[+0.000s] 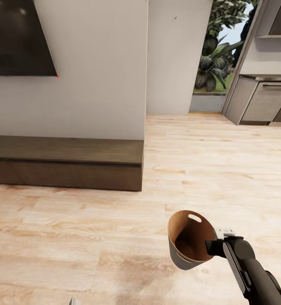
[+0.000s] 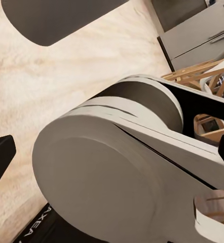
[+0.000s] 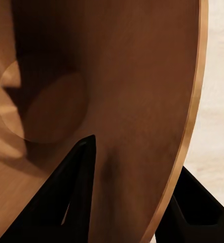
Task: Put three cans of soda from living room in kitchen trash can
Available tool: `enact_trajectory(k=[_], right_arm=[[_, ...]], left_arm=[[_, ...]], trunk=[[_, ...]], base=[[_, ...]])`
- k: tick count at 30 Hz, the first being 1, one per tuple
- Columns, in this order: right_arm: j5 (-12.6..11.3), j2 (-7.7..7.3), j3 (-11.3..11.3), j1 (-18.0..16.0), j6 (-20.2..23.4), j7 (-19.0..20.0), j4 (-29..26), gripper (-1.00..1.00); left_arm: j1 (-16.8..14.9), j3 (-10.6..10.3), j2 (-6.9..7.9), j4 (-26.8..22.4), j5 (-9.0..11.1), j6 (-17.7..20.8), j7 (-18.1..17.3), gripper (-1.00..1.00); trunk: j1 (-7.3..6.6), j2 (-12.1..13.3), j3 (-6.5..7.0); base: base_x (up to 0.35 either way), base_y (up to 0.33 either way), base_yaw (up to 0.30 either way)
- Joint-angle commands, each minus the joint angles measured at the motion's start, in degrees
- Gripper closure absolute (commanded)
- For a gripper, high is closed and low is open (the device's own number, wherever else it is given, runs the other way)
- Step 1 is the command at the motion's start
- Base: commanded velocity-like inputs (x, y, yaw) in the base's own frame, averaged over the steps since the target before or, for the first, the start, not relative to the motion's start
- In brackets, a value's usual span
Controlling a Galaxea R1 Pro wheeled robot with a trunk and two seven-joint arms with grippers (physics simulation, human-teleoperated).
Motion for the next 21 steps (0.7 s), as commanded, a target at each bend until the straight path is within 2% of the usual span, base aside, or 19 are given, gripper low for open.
enact_trajectory(k=[1, 21], right_arm=[[-0.69, 0.01, 0.02, -0.02, 0.01, -0.01, 0.0, 1.0], [-0.73, 0.11, 0.02, -0.02, -0.01, -0.01, 0.0, 1.0]], left_arm=[[0.0, 0.0, 0.0, 0.0, 0.0, 0.0, 0.0, -1.0], [0.0, 0.0, 0.0, 0.0, 0.0, 0.0, 0.0, -1.0]], trunk=[[0.0, 0.0, 0.1], [0.0, 0.0, 1.97]], base=[[0.0, 0.0, 0.0], [0.0, 0.0, 0.0]])
